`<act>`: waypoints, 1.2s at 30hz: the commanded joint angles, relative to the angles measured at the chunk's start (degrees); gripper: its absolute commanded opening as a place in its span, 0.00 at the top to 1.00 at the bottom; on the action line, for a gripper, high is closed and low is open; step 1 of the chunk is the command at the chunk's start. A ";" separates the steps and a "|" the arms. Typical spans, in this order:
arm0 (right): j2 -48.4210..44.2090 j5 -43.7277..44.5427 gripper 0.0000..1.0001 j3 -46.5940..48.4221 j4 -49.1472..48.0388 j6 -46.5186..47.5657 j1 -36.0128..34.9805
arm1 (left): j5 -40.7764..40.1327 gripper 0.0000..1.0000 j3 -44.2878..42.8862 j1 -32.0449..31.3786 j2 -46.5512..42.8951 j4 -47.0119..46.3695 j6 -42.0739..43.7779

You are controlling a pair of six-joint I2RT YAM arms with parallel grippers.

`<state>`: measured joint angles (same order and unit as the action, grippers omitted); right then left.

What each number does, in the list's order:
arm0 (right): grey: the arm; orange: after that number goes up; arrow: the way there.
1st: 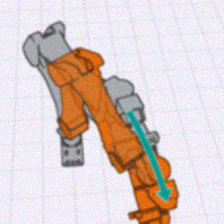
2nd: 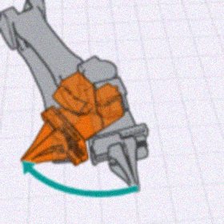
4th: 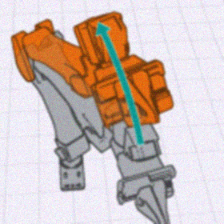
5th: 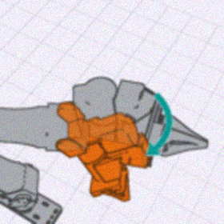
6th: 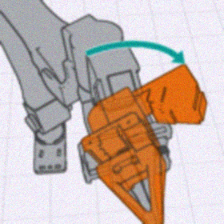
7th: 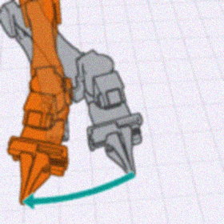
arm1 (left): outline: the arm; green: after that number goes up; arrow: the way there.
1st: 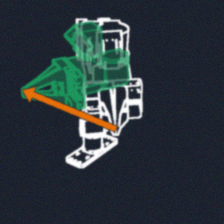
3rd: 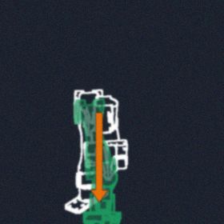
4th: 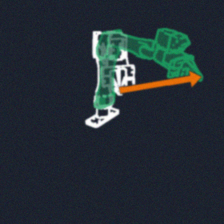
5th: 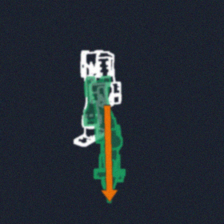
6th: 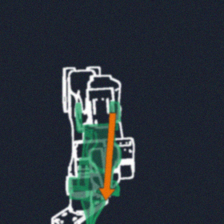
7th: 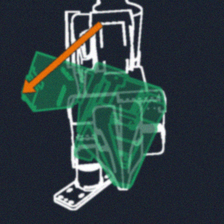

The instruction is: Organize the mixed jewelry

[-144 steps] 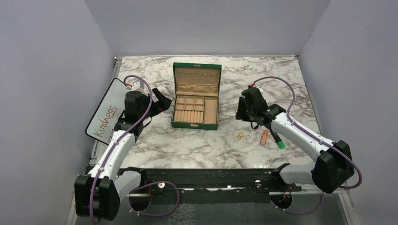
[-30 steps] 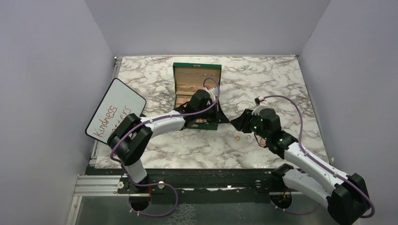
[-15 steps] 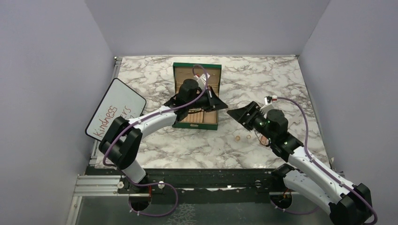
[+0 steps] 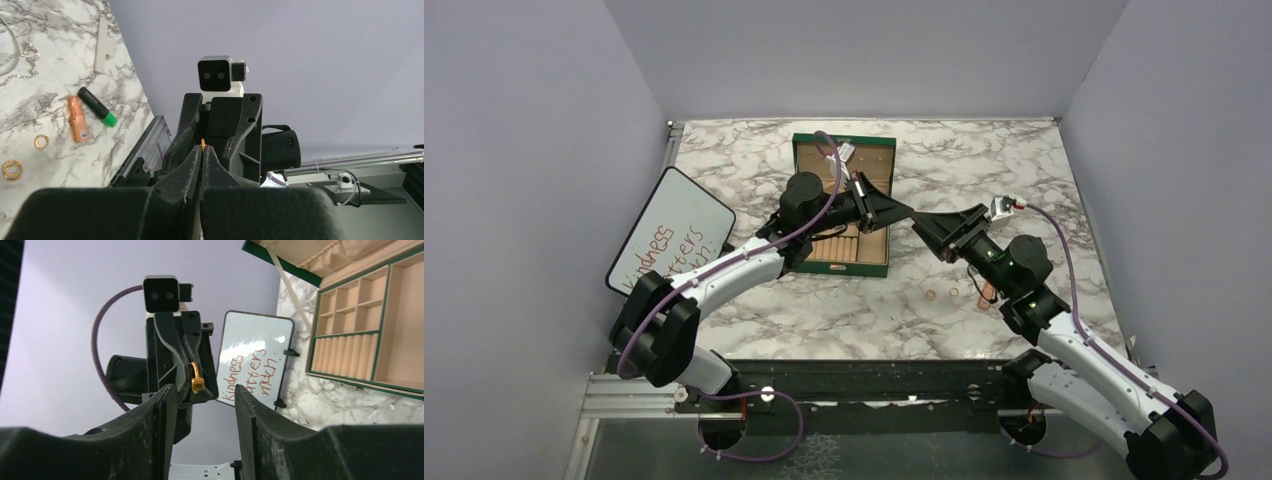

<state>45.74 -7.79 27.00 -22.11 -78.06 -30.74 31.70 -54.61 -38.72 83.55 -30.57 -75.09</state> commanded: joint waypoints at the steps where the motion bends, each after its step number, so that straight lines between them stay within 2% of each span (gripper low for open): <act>1: -1.10 -0.52 0.51 0.23 -4.87 -2.58 -0.13 | 0.98 1.00 1.31 -0.13 -1.85 -5.09 -5.15; 5: -1.11 0.14 0.51 0.77 -4.96 -2.49 -0.16 | 0.99 1.00 2.22 -0.13 -2.39 -6.27 -6.51; 12: -1.29 0.95 0.62 0.77 -4.70 -3.22 -0.12 | 0.60 1.00 4.00 -0.17 -3.29 -7.48 -7.96; 20: -1.64 1.29 0.69 0.86 -4.90 -3.08 -0.02 | 0.73 1.00 5.02 -0.16 -3.72 -8.83 -9.14; 27: -1.62 -0.74 0.81 1.29 -5.83 -2.68 0.00 | 0.49 1.00 5.83 -0.14 -3.84 -9.48 -9.89; 31: -1.41 -2.65 0.92 1.58 -5.83 -3.18 0.00 | 0.49 1.00 6.11 -0.18 -3.48 -9.74 -9.90; 35: -0.86 -3.62 0.99 4.32 -0.19 -1.70 -0.02 | -0.33 1.00 7.07 -0.14 -3.86 -9.84 -9.61; 36: -0.59 -3.68 0.99 5.37 2.20 -0.95 0.00 | -0.59 0.97 7.33 -0.13 -3.99 -9.86 -9.41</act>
<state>44.88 -8.80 27.55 -24.08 -80.90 -30.74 31.68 -48.77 -38.74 81.47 -38.68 -84.88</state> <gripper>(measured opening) 0.080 0.005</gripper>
